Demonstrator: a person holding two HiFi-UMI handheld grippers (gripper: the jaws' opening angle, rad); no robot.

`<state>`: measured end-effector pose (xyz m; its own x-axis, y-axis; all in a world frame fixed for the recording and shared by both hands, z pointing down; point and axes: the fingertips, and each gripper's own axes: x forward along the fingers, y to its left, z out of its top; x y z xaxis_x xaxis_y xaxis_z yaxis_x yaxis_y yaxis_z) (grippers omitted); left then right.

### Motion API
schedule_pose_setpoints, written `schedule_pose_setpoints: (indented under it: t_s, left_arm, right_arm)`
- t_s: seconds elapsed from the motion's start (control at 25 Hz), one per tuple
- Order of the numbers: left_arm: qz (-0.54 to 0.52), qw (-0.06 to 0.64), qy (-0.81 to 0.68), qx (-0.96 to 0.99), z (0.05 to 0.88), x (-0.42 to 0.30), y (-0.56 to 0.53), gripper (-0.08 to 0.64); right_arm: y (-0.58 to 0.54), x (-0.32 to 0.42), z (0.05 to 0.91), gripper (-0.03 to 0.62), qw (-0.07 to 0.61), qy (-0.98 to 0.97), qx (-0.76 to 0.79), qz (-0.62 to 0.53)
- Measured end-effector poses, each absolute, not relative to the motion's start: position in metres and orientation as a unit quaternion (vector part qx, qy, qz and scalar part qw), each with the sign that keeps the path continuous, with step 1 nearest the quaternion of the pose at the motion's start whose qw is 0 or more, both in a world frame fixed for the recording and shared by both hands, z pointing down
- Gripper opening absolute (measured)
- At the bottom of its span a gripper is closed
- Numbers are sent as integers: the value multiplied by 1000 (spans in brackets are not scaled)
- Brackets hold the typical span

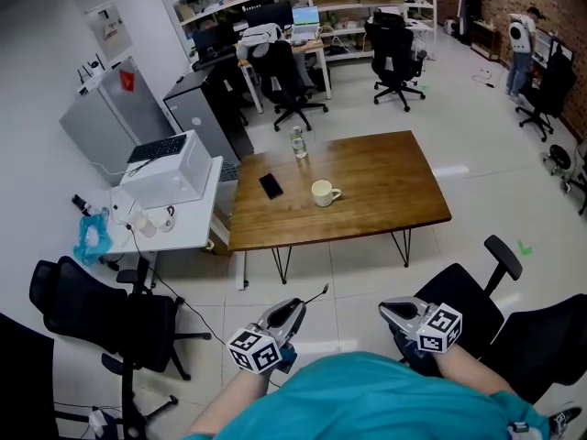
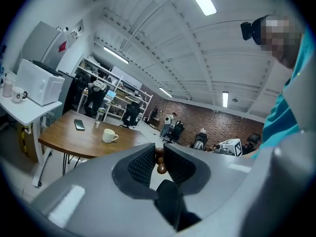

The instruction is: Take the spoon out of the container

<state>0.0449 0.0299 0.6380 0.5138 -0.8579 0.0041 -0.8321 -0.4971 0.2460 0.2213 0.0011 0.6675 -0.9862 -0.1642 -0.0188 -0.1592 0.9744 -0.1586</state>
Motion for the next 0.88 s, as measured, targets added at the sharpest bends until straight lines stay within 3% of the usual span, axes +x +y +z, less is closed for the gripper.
schedule_pose_setpoints:
  t_s: [0.2, 0.4, 0.52, 0.88]
  left_arm:
    - [-84, 101, -473, 871, 639, -19, 78, 49]
    - [-81, 81, -467, 877, 641, -75, 118, 49]
    - [-84, 78, -469, 876, 635, -104, 120, 49]
    - [-102, 75, -462, 878, 630, -128, 132, 49]
  right_arm:
    - [42, 150, 674, 2, 11, 993, -90, -71]
    - [73, 101, 673, 2, 65, 986, -103, -118]
    - [74, 75, 666, 0, 63, 986, -113, -101]
    - [84, 47, 660, 0, 37, 990, -113, -70]
